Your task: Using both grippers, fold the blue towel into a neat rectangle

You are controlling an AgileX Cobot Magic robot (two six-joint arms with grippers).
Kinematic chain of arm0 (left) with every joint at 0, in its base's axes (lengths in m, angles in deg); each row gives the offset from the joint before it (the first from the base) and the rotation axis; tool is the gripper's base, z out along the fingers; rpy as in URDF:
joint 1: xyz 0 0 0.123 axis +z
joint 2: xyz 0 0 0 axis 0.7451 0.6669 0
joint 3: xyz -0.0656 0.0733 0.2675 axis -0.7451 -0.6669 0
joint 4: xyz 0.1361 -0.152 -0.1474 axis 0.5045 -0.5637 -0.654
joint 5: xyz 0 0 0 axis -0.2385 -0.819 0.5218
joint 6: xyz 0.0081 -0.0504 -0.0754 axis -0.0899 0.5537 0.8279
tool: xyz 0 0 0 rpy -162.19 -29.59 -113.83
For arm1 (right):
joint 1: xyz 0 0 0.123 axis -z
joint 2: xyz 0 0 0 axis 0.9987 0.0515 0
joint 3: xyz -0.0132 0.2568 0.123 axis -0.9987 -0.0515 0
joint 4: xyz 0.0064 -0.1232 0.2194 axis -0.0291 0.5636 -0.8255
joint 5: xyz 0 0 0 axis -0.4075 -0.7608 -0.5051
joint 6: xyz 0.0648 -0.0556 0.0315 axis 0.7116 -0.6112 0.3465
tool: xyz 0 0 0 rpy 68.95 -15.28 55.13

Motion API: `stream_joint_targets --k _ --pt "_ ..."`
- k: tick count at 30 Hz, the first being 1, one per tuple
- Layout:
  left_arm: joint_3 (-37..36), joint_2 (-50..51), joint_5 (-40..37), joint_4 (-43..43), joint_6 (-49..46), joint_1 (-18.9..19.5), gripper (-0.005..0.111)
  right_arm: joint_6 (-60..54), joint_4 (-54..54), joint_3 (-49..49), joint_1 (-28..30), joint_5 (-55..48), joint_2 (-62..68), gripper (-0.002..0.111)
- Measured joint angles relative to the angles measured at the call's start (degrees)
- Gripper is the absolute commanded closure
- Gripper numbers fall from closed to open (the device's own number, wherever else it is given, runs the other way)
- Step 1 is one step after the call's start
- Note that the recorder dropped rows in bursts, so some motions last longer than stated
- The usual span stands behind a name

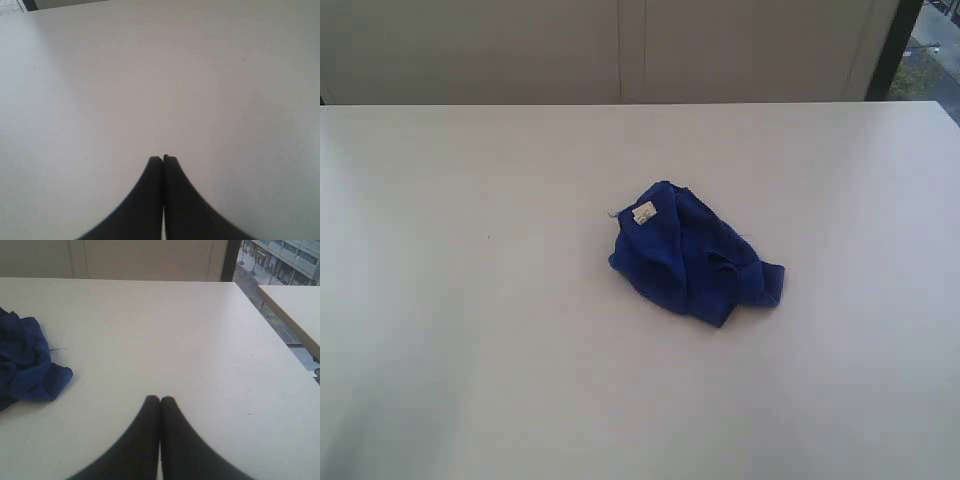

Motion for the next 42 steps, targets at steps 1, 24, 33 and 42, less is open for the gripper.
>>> stream_joint_targets --k 1,24,33,42 --pt "0.00 0.00 0.00 0.00 0.00 0.00 0.107 0.00 0.00 0.00 0.00 0.00 0.00 0.108" --pt "0.00 0.00 0.00 0.00 0.00 0.00 0.107 0.00 0.00 0.00 0.00 26.75 0.00 0.108" --pt "0.00 0.00 0.00 0.00 0.00 0.00 0.107 0.00 0.00 0.00 0.00 27.76 0.00 0.108" --pt "0.00 0.00 0.00 0.00 0.00 0.00 0.107 0.00 0.00 2.92 0.00 22.36 0.12 0.108"
